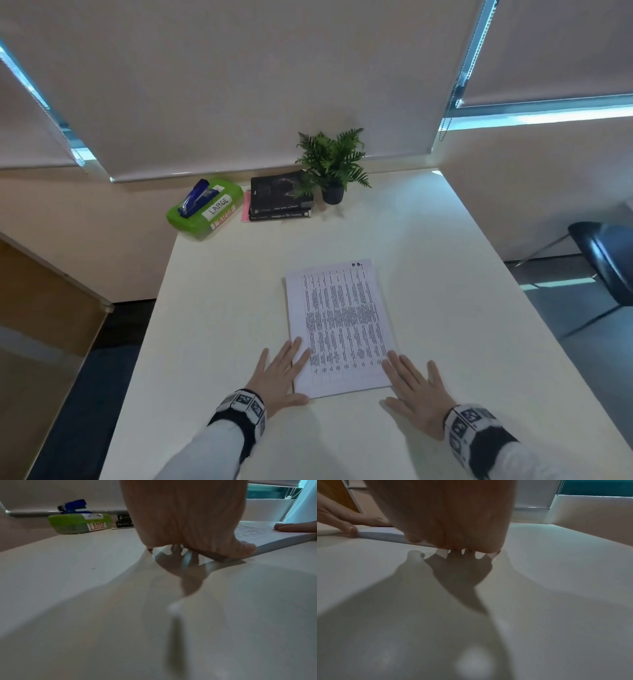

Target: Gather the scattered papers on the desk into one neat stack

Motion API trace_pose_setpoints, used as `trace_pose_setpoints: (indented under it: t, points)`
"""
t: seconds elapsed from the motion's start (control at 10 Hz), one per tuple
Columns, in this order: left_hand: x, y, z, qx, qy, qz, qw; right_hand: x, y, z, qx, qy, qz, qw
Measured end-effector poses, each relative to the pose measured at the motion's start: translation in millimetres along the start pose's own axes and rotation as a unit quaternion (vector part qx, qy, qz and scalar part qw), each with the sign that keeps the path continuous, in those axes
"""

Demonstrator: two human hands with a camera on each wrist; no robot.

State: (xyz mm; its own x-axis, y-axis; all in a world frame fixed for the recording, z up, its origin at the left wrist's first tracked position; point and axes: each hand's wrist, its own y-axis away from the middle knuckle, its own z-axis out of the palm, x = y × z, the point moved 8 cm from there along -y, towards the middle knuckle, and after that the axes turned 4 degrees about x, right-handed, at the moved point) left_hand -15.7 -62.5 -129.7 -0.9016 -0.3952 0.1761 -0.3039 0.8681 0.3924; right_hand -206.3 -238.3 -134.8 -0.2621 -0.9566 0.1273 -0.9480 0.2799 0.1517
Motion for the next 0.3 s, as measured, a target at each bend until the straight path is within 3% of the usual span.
trace_pose_setpoints:
  t: [0.1, 0.2, 0.3]
  points:
    - [6, 0, -3, -0.021, -0.010, 0.007, 1.000, -2, 0, -2, -0.002, -0.009, 0.027, 1.000]
    - [4, 1, -5, -0.047, -0.071, -0.013, 0.996, -7, -4, 3, -0.088, -0.085, 0.029, 0.992]
    - [18, 0, -43, -0.039, -0.076, -0.010, 0.996, -7, -19, -51, 0.009, -0.104, 0.050, 0.993]
